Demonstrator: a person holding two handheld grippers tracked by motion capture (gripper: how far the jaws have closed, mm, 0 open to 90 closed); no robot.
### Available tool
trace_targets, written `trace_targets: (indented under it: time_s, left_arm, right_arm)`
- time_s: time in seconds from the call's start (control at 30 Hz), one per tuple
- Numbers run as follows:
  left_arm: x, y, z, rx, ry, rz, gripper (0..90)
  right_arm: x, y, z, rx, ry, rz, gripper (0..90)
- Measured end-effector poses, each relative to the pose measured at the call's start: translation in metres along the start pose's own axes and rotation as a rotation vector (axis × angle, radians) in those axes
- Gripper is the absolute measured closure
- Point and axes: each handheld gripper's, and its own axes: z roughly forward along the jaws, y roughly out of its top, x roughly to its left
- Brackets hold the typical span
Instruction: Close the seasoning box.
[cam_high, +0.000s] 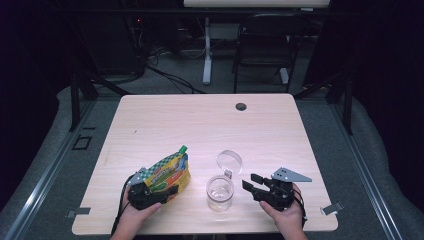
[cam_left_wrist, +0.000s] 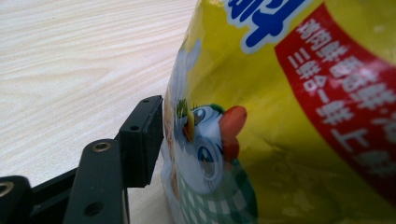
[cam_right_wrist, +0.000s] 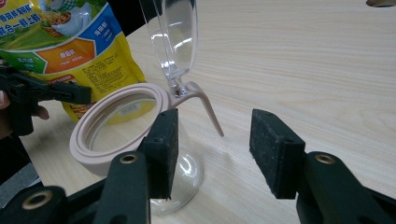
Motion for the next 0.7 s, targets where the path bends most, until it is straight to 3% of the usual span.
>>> trace_targets:
  time_s: [0.33, 0.7]
  left_arm:
    - [-0.0018, -0.0021, 0.0013, -0.005, -0.007, -0.026, 46.2]
    - [-0.0039, -0.0060, 0.0061, -0.026, 0.009, -0.056, 40.8]
  right_arm:
    - [-0.0006, -0.0001, 0.0002, 0.001, -0.001, 0.003, 52.0]
    - [-0.0010, -0.0001, 0.0002, 0.001, -0.001, 0.004, 51.7]
